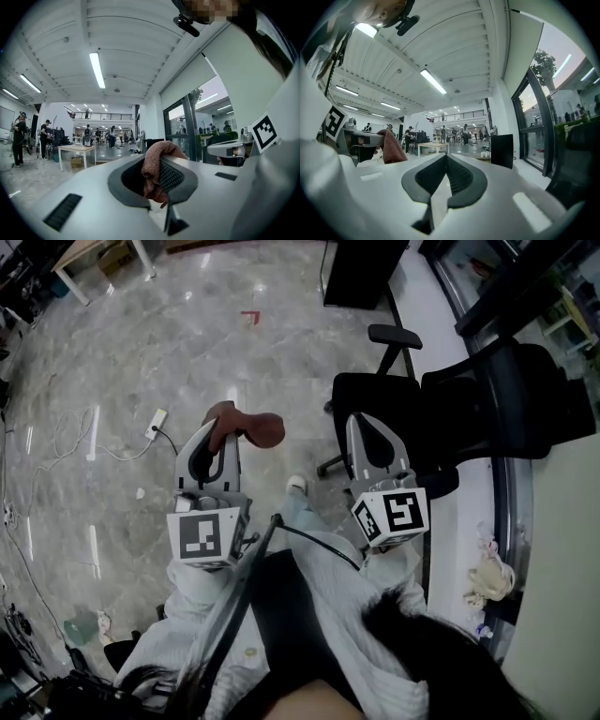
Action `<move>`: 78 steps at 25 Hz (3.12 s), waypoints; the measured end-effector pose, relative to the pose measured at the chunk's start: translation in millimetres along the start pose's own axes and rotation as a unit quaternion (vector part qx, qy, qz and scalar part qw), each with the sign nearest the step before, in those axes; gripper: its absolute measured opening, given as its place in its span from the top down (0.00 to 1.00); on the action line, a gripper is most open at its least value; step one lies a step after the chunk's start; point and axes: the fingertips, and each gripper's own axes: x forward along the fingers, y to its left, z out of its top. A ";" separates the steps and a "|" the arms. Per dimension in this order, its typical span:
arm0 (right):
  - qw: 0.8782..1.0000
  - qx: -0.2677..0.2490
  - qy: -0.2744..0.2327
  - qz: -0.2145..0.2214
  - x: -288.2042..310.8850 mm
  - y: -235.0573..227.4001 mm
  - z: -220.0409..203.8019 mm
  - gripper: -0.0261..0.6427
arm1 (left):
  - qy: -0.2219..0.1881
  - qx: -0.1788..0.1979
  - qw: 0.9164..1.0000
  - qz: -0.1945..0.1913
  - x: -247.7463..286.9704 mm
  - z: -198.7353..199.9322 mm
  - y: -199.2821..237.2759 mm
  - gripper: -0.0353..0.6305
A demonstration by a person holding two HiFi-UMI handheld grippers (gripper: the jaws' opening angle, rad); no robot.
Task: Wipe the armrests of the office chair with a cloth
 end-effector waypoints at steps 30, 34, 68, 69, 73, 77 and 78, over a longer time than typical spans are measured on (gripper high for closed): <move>0.764 0.040 0.020 -0.644 -105.8 -277.1 -36.4 0.96 | -0.016 0.042 0.744 -0.666 340.8 2.0 -367.6 0.89; 0.715 0.049 0.027 -0.697 -172.7 -258.7 -45.9 0.96 | -0.005 0.043 0.690 -0.723 288.6 -11.4 -425.1 0.89; 0.621 0.249 0.088 -0.738 -311.6 -215.6 -243.8 0.96 | 0.116 0.350 0.572 -0.733 201.8 -392.9 -779.8 0.89; 0.621 0.251 0.087 -0.738 -313.0 -213.7 -244.7 0.96 | 0.124 0.346 0.576 -0.730 204.3 -392.8 -778.8 0.89; 0.626 0.242 0.084 -0.737 -312.7 -213.6 -244.7 0.96 | 0.157 0.340 0.568 -0.733 197.6 -393.2 -754.6 0.90; 0.638 0.223 0.072 -0.734 -306.3 -224.9 -234.5 0.96 | 0.180 0.338 0.544 -0.747 182.5 -385.8 -704.3 0.90; 0.642 0.217 0.067 -0.732 -304.2 -227.7 -230.4 0.96 | 0.185 0.338 0.537 -0.751 177.1 -383.3 -688.8 0.90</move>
